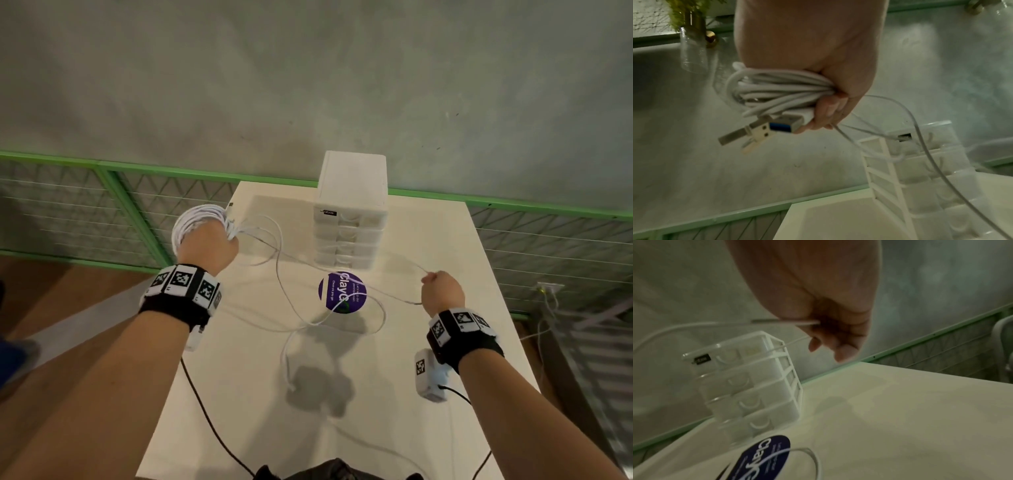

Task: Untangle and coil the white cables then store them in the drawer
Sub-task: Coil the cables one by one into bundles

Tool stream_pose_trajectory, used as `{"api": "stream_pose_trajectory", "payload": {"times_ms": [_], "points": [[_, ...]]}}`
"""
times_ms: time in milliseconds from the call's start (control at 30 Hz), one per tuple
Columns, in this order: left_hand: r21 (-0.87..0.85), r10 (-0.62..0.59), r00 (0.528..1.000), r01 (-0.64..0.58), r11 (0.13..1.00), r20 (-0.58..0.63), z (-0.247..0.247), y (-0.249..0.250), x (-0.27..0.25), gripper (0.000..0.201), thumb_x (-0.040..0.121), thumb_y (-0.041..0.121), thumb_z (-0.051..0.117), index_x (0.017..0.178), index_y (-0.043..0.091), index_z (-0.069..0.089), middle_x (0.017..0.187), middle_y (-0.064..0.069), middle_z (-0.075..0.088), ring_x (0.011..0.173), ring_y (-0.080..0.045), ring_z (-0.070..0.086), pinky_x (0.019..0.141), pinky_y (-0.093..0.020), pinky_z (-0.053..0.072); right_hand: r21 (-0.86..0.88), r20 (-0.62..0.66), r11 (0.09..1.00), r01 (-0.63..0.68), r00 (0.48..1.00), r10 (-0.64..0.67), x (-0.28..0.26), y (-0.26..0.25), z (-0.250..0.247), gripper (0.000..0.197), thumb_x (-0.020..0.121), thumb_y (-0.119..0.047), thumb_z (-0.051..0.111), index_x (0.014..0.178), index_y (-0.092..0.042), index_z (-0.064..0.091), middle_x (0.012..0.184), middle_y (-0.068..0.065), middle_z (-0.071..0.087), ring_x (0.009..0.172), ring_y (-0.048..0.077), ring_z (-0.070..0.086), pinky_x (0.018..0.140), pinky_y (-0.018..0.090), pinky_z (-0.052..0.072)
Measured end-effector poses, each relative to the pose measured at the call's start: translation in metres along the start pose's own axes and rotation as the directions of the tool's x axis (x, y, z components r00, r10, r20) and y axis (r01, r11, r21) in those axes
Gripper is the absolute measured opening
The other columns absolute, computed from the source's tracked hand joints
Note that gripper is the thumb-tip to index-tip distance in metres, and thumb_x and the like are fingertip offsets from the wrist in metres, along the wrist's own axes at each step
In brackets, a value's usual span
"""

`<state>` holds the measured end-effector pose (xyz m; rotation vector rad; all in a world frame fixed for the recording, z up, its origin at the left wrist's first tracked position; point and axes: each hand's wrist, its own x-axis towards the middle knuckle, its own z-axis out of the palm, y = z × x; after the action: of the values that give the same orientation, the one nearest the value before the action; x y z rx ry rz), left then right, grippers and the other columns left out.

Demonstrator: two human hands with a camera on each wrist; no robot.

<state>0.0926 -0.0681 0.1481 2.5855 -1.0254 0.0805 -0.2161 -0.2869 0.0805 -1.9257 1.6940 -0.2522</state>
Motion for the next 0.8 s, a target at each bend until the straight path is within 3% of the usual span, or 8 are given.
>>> {"api": "stream_pose_trajectory", "payload": {"times_ms": [200, 333, 433, 533, 600, 667, 733, 800], "points": [[-0.105, 0.111, 0.991, -0.102, 0.989, 0.080, 0.007, 0.030, -0.012, 0.026, 0.091, 0.022, 0.051, 0.066, 0.012, 0.050, 0.055, 0.002, 0.045, 0.061, -0.025, 0.053, 0.049, -0.027, 0.028, -0.275, 0.227, 0.955, 0.110, 0.973, -0.046, -0.013, -0.022, 0.017, 0.034, 0.096, -0.013, 0.033, 0.117, 0.003, 0.053, 0.124, 0.021, 0.054, 0.115, 0.036, 0.051, 0.093, 0.038, 0.042], [-0.193, 0.208, 0.964, -0.175, 0.965, 0.167, 0.015, 0.058, -0.021, 0.027, 0.092, 0.032, 0.053, 0.073, 0.014, 0.046, 0.060, 0.008, 0.039, 0.066, -0.020, 0.048, 0.062, -0.026, 0.032, -0.193, 0.100, 0.964, 0.181, 0.981, -0.164, -0.030, -0.056, 0.018, 0.044, 0.097, -0.035, 0.036, 0.124, -0.002, 0.046, 0.127, 0.019, 0.052, 0.116, 0.035, 0.051, 0.095, 0.040, 0.041], [-0.274, 0.244, 0.947, -0.182, 0.944, 0.210, 0.016, 0.079, -0.022, 0.036, 0.086, 0.047, 0.060, 0.077, 0.017, 0.043, 0.061, 0.009, 0.041, 0.062, -0.015, 0.047, 0.066, -0.025, 0.034, 0.254, 0.068, 0.813, 0.524, 0.829, -0.555, -0.057, -0.085, 0.006, 0.055, 0.096, -0.044, 0.035, 0.142, -0.014, 0.031, 0.146, 0.008, 0.039, 0.133, 0.022, 0.036, 0.105, 0.030, 0.029], [-0.314, 0.245, 0.951, -0.177, 0.933, 0.190, 0.010, 0.096, -0.021, 0.042, 0.084, 0.047, 0.062, 0.068, 0.018, 0.037, 0.056, 0.007, 0.040, 0.052, -0.012, 0.043, 0.050, -0.024, 0.029, 0.413, 0.167, 0.691, 0.593, 0.697, -0.698, -0.071, -0.103, 0.011, 0.069, 0.087, -0.047, 0.053, 0.145, -0.029, 0.019, 0.134, -0.003, 0.050, 0.121, 0.009, 0.048, 0.099, 0.025, 0.034], [-0.361, 0.234, 0.960, -0.165, 0.918, 0.156, 0.003, 0.099, -0.018, 0.042, 0.084, 0.044, 0.064, 0.063, 0.022, 0.034, 0.057, 0.005, 0.040, 0.052, -0.011, 0.043, 0.049, -0.023, 0.029, 0.433, 0.148, 0.696, 0.573, 0.716, -0.682, -0.066, -0.101, 0.022, 0.057, 0.089, -0.034, 0.057, 0.139, -0.028, 0.031, 0.101, 0.000, 0.067, 0.087, 0.015, 0.065, 0.079, 0.027, 0.047], [-0.421, 0.218, 0.968, -0.146, 0.895, 0.128, -0.004, 0.094, -0.012, 0.047, 0.082, 0.041, 0.067, 0.061, 0.021, 0.030, 0.059, 0.004, 0.036, 0.053, -0.010, 0.039, 0.052, -0.026, 0.030, 0.424, 0.114, 0.744, 0.516, 0.785, -0.609, -0.056, -0.089, 0.028, 0.026, 0.094, -0.023, 0.048, 0.119, -0.021, 0.053, 0.071, 0.000, 0.063, 0.062, 0.020, 0.061, 0.064, 0.027, 0.043], [-0.410, 0.221, 0.966, -0.150, 0.900, 0.131, -0.010, 0.090, -0.011, 0.047, 0.082, 0.039, 0.068, 0.062, 0.021, 0.030, 0.061, 0.004, 0.035, 0.055, -0.011, 0.038, 0.055, -0.027, 0.031, 0.195, 0.096, 0.828, 0.525, 0.830, -0.549, -0.048, -0.076, 0.028, 0.024, 0.097, -0.026, 0.043, 0.110, -0.016, 0.060, 0.079, 0.005, 0.062, 0.072, 0.025, 0.060, 0.066, 0.028, 0.040], [-0.337, 0.223, 0.960, -0.156, 0.928, 0.171, -0.011, 0.090, -0.015, 0.040, 0.083, 0.041, 0.066, 0.068, 0.023, 0.034, 0.067, 0.005, 0.041, 0.064, -0.014, 0.044, 0.061, -0.027, 0.033, 0.044, 0.043, 0.835, 0.549, 0.834, -0.551, -0.046, -0.073, 0.028, 0.036, 0.094, -0.028, 0.048, 0.128, -0.015, 0.049, 0.110, 0.012, 0.057, 0.098, 0.030, 0.059, 0.078, 0.033, 0.046]]}}
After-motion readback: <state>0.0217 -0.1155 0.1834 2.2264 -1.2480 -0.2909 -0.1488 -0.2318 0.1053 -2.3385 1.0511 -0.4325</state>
